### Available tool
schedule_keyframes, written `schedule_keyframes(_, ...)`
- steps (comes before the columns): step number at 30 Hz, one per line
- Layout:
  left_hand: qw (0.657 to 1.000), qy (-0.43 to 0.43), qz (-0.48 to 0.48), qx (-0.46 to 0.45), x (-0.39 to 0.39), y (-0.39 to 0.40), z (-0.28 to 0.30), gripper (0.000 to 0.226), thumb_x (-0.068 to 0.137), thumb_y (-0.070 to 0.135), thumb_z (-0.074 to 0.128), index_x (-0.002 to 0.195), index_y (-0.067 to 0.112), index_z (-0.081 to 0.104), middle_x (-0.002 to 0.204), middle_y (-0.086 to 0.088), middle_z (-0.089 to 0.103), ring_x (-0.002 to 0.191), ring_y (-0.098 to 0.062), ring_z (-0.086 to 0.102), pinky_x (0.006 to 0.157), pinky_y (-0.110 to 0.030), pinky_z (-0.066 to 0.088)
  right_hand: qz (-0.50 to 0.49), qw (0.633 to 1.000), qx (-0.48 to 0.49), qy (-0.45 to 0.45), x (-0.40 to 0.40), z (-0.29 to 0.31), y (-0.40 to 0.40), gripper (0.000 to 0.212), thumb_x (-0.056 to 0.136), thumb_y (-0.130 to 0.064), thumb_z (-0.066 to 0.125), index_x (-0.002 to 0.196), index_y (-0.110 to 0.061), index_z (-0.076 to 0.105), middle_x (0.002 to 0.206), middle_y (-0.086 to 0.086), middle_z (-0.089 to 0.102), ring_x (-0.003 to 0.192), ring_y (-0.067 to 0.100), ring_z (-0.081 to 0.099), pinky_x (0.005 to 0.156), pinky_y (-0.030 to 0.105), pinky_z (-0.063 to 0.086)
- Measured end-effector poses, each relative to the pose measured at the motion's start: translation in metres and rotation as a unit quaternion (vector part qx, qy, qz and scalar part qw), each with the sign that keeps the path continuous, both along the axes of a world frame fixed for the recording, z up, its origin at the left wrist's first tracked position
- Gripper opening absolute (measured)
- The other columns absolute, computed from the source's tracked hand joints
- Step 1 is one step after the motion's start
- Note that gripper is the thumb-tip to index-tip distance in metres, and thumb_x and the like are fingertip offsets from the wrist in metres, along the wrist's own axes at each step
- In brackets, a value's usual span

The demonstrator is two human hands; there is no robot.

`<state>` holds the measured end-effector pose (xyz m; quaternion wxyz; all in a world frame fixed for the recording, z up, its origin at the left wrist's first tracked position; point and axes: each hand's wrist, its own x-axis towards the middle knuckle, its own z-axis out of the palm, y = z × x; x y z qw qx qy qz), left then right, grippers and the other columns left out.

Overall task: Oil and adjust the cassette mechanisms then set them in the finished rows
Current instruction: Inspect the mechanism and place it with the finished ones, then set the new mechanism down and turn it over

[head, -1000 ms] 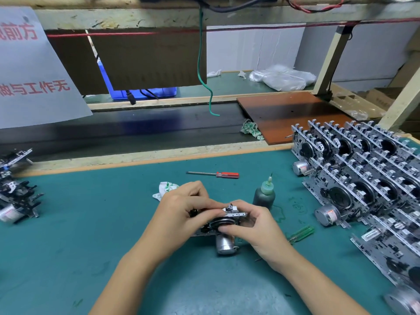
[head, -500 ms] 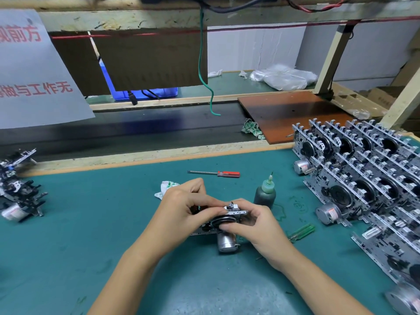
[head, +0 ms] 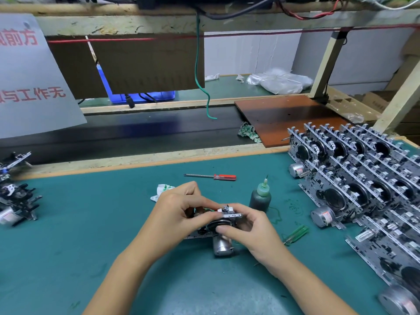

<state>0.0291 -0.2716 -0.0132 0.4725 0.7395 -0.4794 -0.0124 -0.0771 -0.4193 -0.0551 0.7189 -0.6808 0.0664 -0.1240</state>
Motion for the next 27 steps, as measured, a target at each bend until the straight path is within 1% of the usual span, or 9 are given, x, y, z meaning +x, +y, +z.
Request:
schedule_keyframes(6, 0.987, -0.158, 0.034, -0.004, -0.019, 0.014, -0.004, 0.016, 0.081, 0.029, 0.068, 0.087, 0.017, 0.077, 0.070, 0.012, 0.045, 0.064, 0.002, 0.041, 0.060, -0.005, 0.031, -0.046, 0.972, -0.223, -0.052, -0.013, 0.003, -0.006, 0.036, 0.067, -0.032, 0.076, 0.100, -0.042, 0.068, 0.098, -0.016, 0.065, 0.102, 0.010, 0.058, 0.090, 0.015, 0.041)
schedule_keyframes(8, 0.981, -0.188, 0.045, -0.023, -0.023, 0.016, -0.008, 0.020, 0.084, 0.029, 0.061, 0.085, 0.015, 0.075, 0.070, 0.010, 0.048, 0.063, -0.002, 0.045, 0.060, -0.009, 0.036, -0.072, 0.953, -0.282, -0.085, -0.011, 0.005, -0.006, 0.032, 0.067, -0.035, 0.072, 0.099, -0.041, 0.068, 0.097, -0.019, 0.064, 0.099, 0.007, 0.056, 0.088, 0.013, 0.039)
schedule_keyframes(12, 0.935, -0.343, 0.087, -0.021, -0.032, 0.011, -0.023, 0.020, 0.087, 0.018, 0.060, 0.076, 0.008, 0.073, 0.064, -0.001, 0.053, 0.059, -0.016, 0.043, 0.052, -0.025, 0.038, -0.113, 0.874, -0.452, -0.137, -0.006, 0.009, -0.009, 0.028, 0.074, -0.015, 0.063, 0.101, -0.021, 0.069, 0.100, -0.013, 0.060, 0.100, 0.007, 0.052, 0.089, 0.018, 0.040)
schedule_keyframes(16, 0.892, -0.442, 0.099, -0.004, -0.040, 0.002, -0.044, 0.022, 0.085, 0.018, 0.065, 0.064, 0.012, 0.065, 0.069, -0.002, 0.054, 0.065, -0.019, 0.042, 0.054, -0.031, 0.040, -0.074, 0.814, -0.571, -0.079, -0.023, 0.003, -0.010, 0.056, 0.064, 0.010, 0.064, 0.112, -0.018, 0.064, 0.110, -0.004, 0.058, 0.104, 0.013, 0.053, 0.083, 0.028, 0.049)
schedule_keyframes(19, 0.908, -0.405, 0.104, -0.020, -0.040, -0.002, -0.056, 0.012, 0.083, 0.028, 0.065, 0.088, 0.019, 0.061, 0.104, 0.000, 0.052, 0.094, -0.020, 0.050, 0.084, -0.031, 0.039, -0.089, 0.799, -0.588, -0.090, -0.045, 0.003, -0.015, 0.048, 0.073, 0.002, 0.062, 0.115, -0.023, 0.060, 0.107, -0.006, 0.058, 0.098, 0.013, 0.055, 0.080, 0.025, 0.048)
schedule_keyframes(22, 0.945, -0.302, 0.119, 0.048, -0.036, 0.000, -0.060, 0.055, 0.075, 0.053, 0.064, 0.119, 0.024, 0.049, 0.134, -0.004, 0.044, 0.128, -0.026, 0.039, 0.109, -0.039, 0.026, -0.109, 0.789, -0.604, -0.045, -0.072, 0.007, -0.034, 0.058, 0.069, 0.000, 0.066, 0.121, -0.025, 0.055, 0.108, -0.009, 0.059, 0.099, 0.011, 0.053, 0.084, 0.018, 0.041)
schedule_keyframes(23, 0.949, -0.275, 0.125, 0.086, -0.035, 0.001, -0.058, 0.069, 0.070, 0.062, 0.062, 0.126, 0.024, 0.045, 0.140, -0.006, 0.042, 0.135, -0.028, 0.034, 0.112, -0.043, 0.023, -0.104, 0.778, -0.620, -0.013, -0.079, 0.008, -0.042, 0.065, 0.066, 0.000, 0.073, 0.123, -0.024, 0.056, 0.110, -0.008, 0.060, 0.100, 0.012, 0.054, 0.085, 0.021, 0.043)
schedule_keyframes(25, 0.951, -0.242, 0.125, 0.144, -0.032, 0.003, -0.055, 0.086, 0.065, 0.073, 0.057, 0.134, 0.023, 0.043, 0.143, -0.007, 0.044, 0.138, -0.030, 0.032, 0.112, -0.051, 0.027, -0.079, 0.710, -0.699, 0.046, -0.084, 0.009, -0.055, 0.069, 0.049, -0.006, 0.088, 0.113, -0.020, 0.066, 0.103, -0.006, 0.066, 0.094, 0.017, 0.063, 0.083, 0.030, 0.050)
schedule_keyframes(27, 0.953, -0.225, 0.119, 0.167, -0.030, 0.004, -0.050, 0.091, 0.064, 0.076, 0.054, 0.134, 0.019, 0.049, 0.139, -0.004, 0.049, 0.134, -0.031, 0.039, 0.107, -0.052, 0.034, -0.057, 0.662, -0.746, 0.036, -0.084, 0.007, -0.062, 0.052, 0.041, -0.016, 0.095, 0.088, -0.021, 0.074, 0.085, -0.008, 0.068, 0.078, 0.017, 0.067, 0.079, 0.027, 0.047)
